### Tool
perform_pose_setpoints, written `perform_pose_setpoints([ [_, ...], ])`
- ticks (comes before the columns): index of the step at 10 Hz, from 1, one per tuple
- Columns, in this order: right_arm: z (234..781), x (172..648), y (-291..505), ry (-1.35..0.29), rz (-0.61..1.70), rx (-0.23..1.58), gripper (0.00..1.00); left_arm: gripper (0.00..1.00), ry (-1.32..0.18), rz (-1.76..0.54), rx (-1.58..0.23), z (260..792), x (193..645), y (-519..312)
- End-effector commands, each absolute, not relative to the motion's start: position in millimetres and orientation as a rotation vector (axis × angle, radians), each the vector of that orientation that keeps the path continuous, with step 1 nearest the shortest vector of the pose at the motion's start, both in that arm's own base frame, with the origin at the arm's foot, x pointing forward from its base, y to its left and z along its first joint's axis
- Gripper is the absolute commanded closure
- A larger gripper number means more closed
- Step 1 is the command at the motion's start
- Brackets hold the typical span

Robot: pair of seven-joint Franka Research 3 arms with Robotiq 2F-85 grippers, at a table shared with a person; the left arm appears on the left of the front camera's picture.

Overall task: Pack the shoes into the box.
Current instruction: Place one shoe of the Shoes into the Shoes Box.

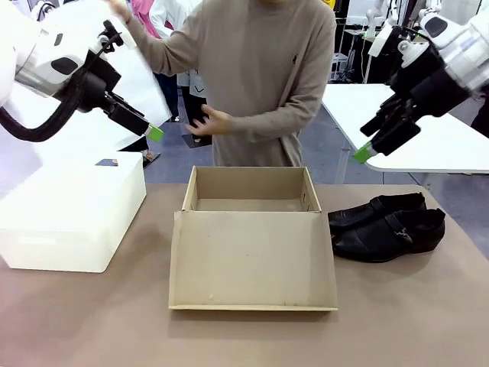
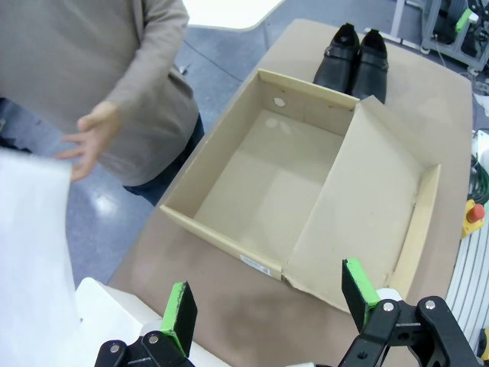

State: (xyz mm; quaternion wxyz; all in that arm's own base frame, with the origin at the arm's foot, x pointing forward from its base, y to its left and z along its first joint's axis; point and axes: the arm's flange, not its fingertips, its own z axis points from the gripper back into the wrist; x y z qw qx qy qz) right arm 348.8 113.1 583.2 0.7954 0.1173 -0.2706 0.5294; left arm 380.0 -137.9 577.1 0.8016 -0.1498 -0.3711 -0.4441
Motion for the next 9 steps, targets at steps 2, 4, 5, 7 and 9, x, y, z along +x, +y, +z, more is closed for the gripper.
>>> perform_pose_setpoints([
  [2, 613, 375, 97, -0.435, 1.286, 0.079, 0.0, 0.0, -0.798, -0.961, -0.338, 577, 381, -136],
  [4, 620, 399, 83, -0.342, 1.368, 0.009, 0.0, 0.0, -0.798, -0.961, -0.338, 577, 381, -136],
  [5, 621, 411, 76, -0.3, 1.406, -0.027, 0.0, 0.0, -0.798, -0.961, -0.338, 577, 381, -136],
  [7, 613, 439, 65, -0.227, 1.463, -0.079, 0.0, 0.0, -0.798, -0.961, -0.338, 577, 381, -136],
  [9, 604, 461, 55, -0.188, 1.496, -0.087, 0.0, 0.0, -0.798, -0.961, -0.338, 577, 381, -136],
])
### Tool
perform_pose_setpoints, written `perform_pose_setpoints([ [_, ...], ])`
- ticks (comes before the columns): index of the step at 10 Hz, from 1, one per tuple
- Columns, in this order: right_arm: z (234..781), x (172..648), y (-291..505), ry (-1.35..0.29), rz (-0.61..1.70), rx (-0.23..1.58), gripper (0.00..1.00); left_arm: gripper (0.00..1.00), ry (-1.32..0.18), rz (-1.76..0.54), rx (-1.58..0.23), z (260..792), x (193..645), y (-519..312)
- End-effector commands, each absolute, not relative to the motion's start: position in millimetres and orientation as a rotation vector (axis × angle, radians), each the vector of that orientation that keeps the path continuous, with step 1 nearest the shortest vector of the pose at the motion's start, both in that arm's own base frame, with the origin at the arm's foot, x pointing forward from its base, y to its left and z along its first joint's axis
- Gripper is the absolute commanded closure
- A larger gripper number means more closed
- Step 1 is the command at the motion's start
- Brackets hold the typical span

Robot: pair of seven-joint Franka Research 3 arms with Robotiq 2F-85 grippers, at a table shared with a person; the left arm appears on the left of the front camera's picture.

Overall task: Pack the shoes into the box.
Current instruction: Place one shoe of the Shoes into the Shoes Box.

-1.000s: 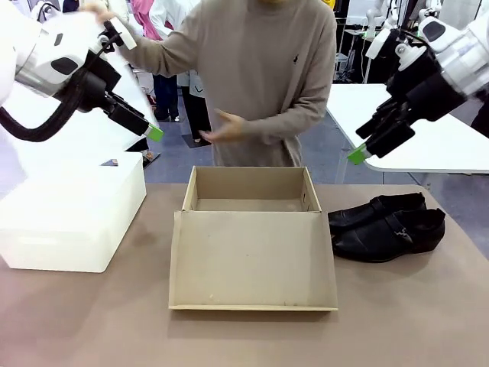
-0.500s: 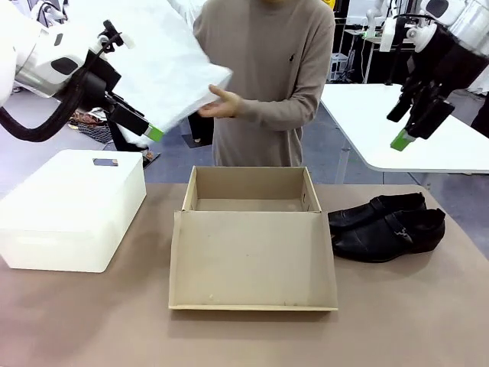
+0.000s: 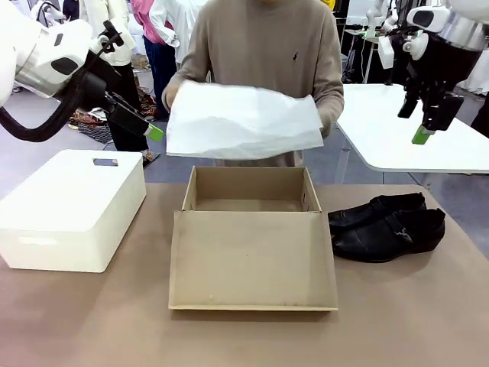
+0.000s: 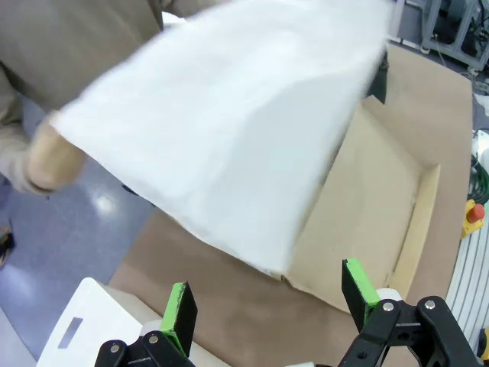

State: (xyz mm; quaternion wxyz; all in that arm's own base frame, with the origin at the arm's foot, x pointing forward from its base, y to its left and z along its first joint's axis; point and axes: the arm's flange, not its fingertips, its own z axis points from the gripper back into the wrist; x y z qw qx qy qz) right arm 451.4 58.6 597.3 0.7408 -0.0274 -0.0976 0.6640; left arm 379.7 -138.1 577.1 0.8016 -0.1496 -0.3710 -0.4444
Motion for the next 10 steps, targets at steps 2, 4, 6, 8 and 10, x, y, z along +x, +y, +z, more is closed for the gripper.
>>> perform_pose_setpoints([
  [2, 595, 475, 48, -0.169, 1.46, -0.107, 0.0, 0.0, -0.798, -0.961, -0.338, 577, 381, -136],
  [4, 589, 469, 51, -0.183, 1.454, -0.071, 0.0, 0.0, -0.798, -0.961, -0.338, 577, 381, -136],
  [6, 589, 469, 51, -0.183, 1.454, -0.071, 0.0, 0.0, -0.798, -0.961, -0.338, 577, 381, -136],
  [8, 589, 469, 51, -0.183, 1.454, -0.071, 0.0, 0.0, -0.798, -0.961, -0.338, 577, 381, -136],
  [10, 581, 481, 49, -0.185, 1.445, -0.096, 0.0, 0.0, -0.798, -0.961, -0.338, 577, 381, -136],
])
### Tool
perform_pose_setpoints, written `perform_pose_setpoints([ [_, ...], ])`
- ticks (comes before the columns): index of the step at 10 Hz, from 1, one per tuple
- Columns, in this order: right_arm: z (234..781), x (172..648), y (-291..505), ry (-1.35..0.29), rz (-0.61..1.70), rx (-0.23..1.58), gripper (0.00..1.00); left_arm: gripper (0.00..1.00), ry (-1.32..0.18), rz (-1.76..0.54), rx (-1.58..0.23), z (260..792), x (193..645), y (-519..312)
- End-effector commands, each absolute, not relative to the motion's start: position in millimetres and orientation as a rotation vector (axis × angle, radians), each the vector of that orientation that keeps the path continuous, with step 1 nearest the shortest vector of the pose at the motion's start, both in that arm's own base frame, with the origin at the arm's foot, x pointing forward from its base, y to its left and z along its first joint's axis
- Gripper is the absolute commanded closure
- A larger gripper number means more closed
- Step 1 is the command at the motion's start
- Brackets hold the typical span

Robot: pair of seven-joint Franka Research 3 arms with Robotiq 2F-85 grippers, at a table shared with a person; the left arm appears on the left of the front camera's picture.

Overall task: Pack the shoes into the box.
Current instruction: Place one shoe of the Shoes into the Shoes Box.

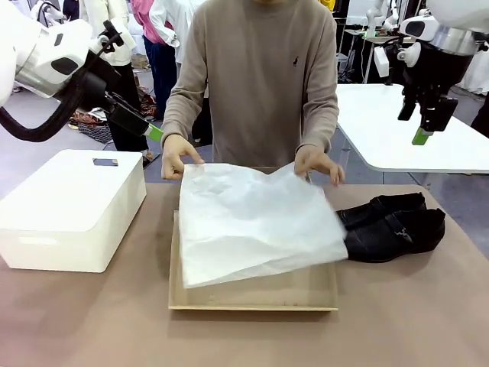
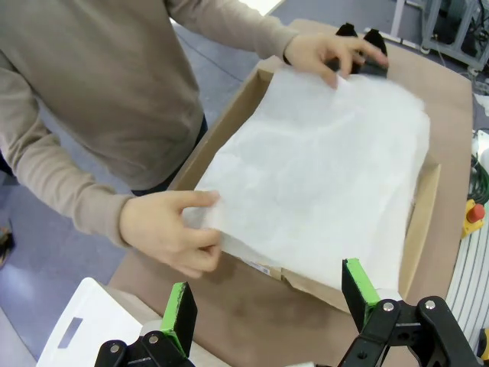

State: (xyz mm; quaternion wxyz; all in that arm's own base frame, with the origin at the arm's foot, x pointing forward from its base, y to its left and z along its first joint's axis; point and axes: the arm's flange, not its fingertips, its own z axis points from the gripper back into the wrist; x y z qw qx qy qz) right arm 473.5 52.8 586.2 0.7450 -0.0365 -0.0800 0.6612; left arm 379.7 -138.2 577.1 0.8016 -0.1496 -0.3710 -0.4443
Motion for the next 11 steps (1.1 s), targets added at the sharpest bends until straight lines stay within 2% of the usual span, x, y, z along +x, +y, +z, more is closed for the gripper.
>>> perform_pose_setpoints([
  [1, 576, 490, 43, -0.198, 1.437, -0.128, 0.0, 0.0, -0.798, -0.961, -0.338, 577, 381, -136],
  [6, 533, 537, 8, -0.184, 1.477, -0.182, 0.0, 0.0, -0.798, -0.961, -0.338, 577, 381, -136],
  [11, 484, 572, -16, -0.127, 1.465, -0.143, 0.0, 0.0, -0.798, -0.961, -0.338, 577, 381, -136],
])
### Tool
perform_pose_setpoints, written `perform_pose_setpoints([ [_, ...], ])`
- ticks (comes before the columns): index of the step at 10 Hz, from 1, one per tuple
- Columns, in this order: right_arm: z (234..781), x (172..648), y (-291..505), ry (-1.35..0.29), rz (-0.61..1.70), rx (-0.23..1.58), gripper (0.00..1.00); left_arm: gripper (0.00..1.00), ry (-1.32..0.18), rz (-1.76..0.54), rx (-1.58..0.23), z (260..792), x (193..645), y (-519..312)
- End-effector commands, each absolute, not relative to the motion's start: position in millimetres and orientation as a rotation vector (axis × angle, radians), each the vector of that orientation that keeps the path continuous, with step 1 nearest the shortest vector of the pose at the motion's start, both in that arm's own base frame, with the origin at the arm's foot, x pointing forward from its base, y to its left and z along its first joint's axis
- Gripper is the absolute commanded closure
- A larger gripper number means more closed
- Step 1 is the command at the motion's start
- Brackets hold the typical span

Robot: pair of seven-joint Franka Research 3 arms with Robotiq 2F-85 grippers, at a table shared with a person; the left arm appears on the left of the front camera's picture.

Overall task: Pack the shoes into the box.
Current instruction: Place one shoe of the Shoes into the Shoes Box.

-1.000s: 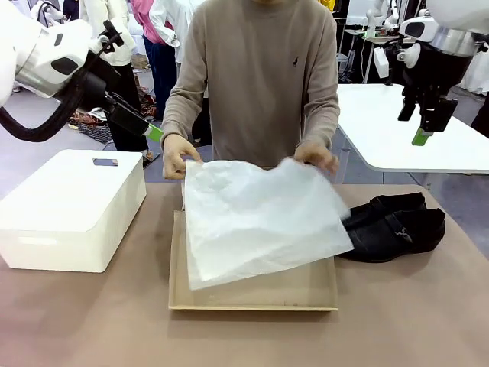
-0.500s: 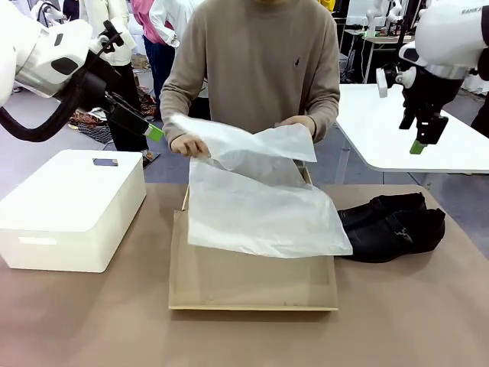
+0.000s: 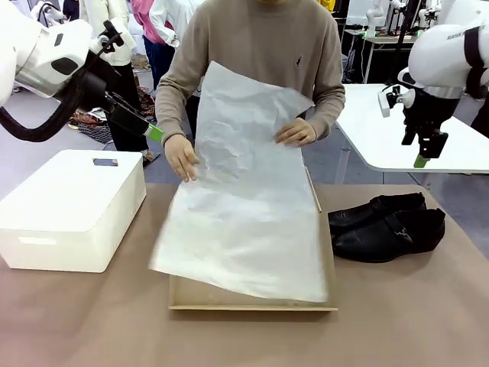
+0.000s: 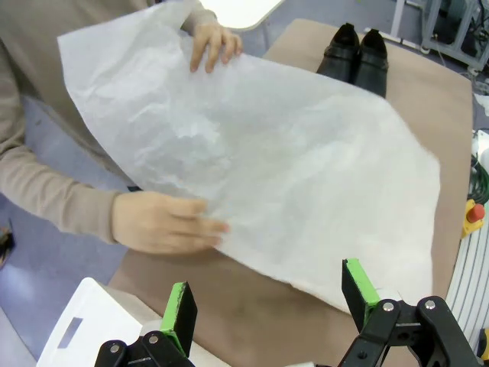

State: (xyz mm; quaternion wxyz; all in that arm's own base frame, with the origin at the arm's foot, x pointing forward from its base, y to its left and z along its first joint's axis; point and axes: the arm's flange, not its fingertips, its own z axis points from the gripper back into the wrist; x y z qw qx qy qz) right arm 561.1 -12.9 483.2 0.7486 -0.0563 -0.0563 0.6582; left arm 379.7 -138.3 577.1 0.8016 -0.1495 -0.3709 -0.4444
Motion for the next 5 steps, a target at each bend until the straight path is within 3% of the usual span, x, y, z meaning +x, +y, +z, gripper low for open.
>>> perform_pose_setpoints([
  [1, 477.8, 573.6, -15.6, -0.129, 1.458, -0.128, 0.0, 0.0, -0.798, -0.961, -0.338, 577.3, 380.6, -136.1],
  [5, 469.5, 567.8, -15.0, -0.109, 1.435, -0.112, 0.0, 0.0, -0.798, -0.961, -0.338, 577.3, 380.6, -136.1],
])
